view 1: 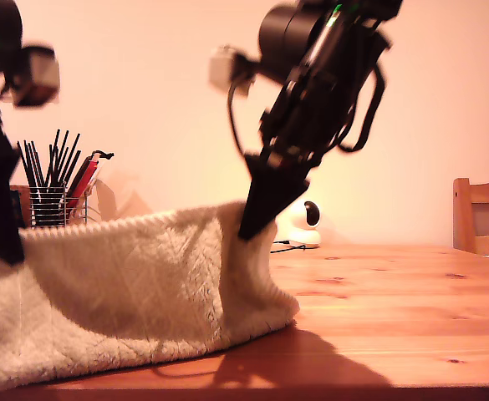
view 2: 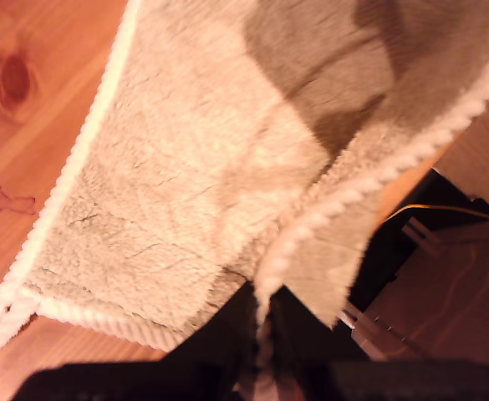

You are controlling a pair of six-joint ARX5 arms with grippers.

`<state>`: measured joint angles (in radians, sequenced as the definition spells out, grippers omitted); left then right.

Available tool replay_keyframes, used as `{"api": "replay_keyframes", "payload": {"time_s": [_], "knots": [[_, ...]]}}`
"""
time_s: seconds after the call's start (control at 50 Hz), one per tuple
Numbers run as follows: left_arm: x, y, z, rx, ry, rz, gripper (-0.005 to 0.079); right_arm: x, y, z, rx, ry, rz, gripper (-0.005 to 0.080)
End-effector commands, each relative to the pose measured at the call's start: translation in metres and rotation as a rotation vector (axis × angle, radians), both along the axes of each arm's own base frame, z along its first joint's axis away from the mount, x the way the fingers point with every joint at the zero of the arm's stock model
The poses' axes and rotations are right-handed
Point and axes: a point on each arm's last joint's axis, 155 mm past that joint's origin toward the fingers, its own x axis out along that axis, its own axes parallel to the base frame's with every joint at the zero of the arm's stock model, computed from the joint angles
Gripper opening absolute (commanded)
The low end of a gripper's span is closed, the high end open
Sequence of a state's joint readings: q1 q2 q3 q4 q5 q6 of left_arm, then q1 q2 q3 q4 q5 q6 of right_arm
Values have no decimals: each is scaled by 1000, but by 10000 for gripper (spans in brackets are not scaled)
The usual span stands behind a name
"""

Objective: Fold the tea towel in front of you. After folding it, place it to the left side.

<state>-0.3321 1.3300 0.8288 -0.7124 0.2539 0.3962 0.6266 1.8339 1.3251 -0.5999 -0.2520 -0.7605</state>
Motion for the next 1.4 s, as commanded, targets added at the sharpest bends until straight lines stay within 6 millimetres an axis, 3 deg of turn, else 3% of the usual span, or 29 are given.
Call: {"api": "replay_keyframes", "payload": {"time_s": [0.0, 0.16, 0.4, 0.7, 0.84, 0.98, 1.1, 1.28, 1.38], "knots": [[6, 3, -1, 3, -6, 2, -21, 7, -4, -13, -28, 8, -3, -12], [11, 16, -6, 20, 0, 33, -21, 26, -14, -21, -81, -12, -39, -12], [21, 35, -7, 37, -8, 92, -21, 54, -24, 1, -83, -77, -93, -12], [36, 33, -1, 0, -64, 99, -21, 60, -28, -5, -80, -68, -107, -13], [38, 32, -8, -2, -48, 102, -21, 64, -25, -14, -74, -55, -134, -10], [40, 33, -17, 7, -28, 106, 77, 65, -21, -19, -70, -57, -130, 145], [50, 38, -18, 37, -63, 122, 209, 67, -17, -24, -67, -59, -130, 162], [59, 42, -16, 52, -99, 149, 214, 76, -17, -26, -60, -74, -181, 242], [61, 43, -15, 47, -101, 171, 214, 77, -17, -26, -55, -69, -199, 247]]}}
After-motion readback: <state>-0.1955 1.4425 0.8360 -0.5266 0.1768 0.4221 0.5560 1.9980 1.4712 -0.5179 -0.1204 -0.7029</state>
